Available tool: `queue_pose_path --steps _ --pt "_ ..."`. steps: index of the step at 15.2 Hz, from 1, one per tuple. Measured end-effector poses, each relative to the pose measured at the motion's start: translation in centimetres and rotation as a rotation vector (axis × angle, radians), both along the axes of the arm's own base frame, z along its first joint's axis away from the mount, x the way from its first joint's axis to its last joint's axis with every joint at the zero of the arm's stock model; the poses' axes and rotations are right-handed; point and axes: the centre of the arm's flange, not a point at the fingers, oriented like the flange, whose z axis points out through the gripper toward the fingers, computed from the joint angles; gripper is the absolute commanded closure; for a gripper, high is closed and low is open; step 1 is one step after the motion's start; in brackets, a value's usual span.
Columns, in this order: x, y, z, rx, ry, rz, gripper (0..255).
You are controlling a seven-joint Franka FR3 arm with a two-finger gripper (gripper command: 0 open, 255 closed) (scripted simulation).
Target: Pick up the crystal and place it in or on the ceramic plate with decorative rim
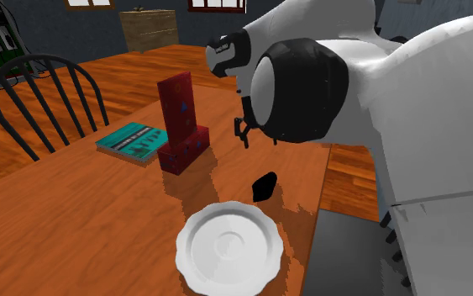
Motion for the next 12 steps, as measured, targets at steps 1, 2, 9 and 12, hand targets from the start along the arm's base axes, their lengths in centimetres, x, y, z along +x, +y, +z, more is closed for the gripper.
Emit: queue_pose_path --steps 1,2,9,12 --pt "-0.21 -0.12 -0.43 0.0 0.0 0.0 0" --pt "-0.28 -0.16 -0.89 0.0 0.0 0.0 0" --pt "-0.46 -0.27 -1.23 0.0 -0.001 0.0 255" --pt "-0.46 -0.27 -1.23 0.0 -0.001 0.0 255"
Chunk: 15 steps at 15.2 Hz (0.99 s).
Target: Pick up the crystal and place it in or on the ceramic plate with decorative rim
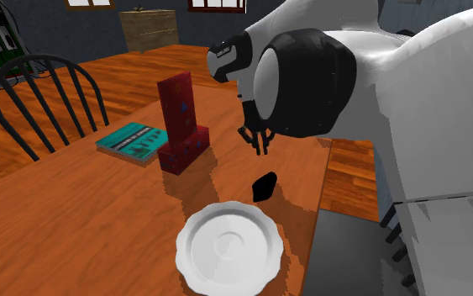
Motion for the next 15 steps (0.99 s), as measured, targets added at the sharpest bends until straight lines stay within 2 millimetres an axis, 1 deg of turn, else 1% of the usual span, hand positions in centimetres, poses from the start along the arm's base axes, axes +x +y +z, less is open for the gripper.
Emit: queue_pose_path --steps 6,7,8,10,12,15 --pt "0.0 0.0 0.0 0.0 0.0 0.0 255" --pt "0.0 0.0 0.0 0.0 0.0 0.0 0" --pt "0.0 0.0 0.0 0.0 0.0 0.0 0" --pt "-1.7 -0.7 -0.4 0.011 -0.017 -0.037 0" --pt "-4.4 -1.4 -0.7 0.028 -0.05 -0.091 0" --pt "-8.3 -2.7 -1.8 0.055 -0.105 -0.181 0"
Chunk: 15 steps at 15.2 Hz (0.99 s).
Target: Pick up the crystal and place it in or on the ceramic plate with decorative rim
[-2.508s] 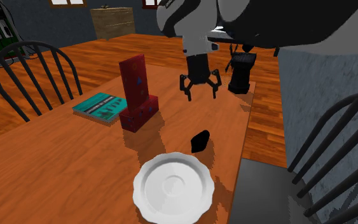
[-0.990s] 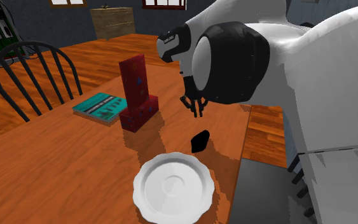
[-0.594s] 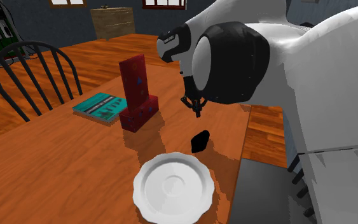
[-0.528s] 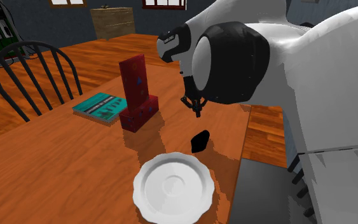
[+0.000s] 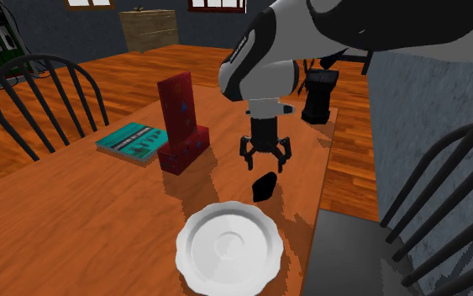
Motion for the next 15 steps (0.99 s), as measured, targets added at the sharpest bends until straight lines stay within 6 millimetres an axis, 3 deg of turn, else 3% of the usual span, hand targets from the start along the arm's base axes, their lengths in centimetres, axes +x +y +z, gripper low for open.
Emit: queue_pose_path --steps 4,9,15 --pt "-2.0 -0.2 -1.4 0.009 -0.02 -0.032 0" --pt "-2.9 -0.5 -4.0 0.01 -0.021 -0.035 0" --pt "-3.0 -0.4 -4.2 0.01 -0.022 -0.035 0"
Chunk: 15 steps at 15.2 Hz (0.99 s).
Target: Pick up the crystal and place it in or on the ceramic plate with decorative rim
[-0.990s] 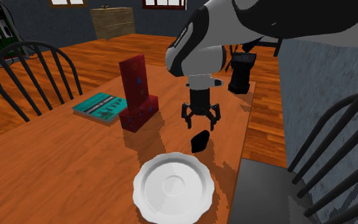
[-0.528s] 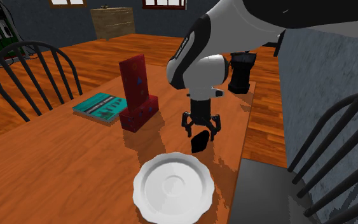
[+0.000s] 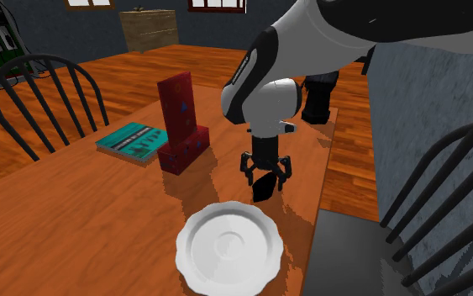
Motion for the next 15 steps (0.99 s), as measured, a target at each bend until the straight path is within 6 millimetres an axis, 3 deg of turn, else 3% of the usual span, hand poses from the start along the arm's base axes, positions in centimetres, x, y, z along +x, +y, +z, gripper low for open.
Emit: queue_pose_path --steps 1,11,15 --pt "0.0 0.0 0.0 0.0 0.0 0.0 255" --pt "0.0 0.0 0.0 0.0 0.0 0.0 255" --pt "0.0 0.0 1.5 0.0 0.0 0.0 255"
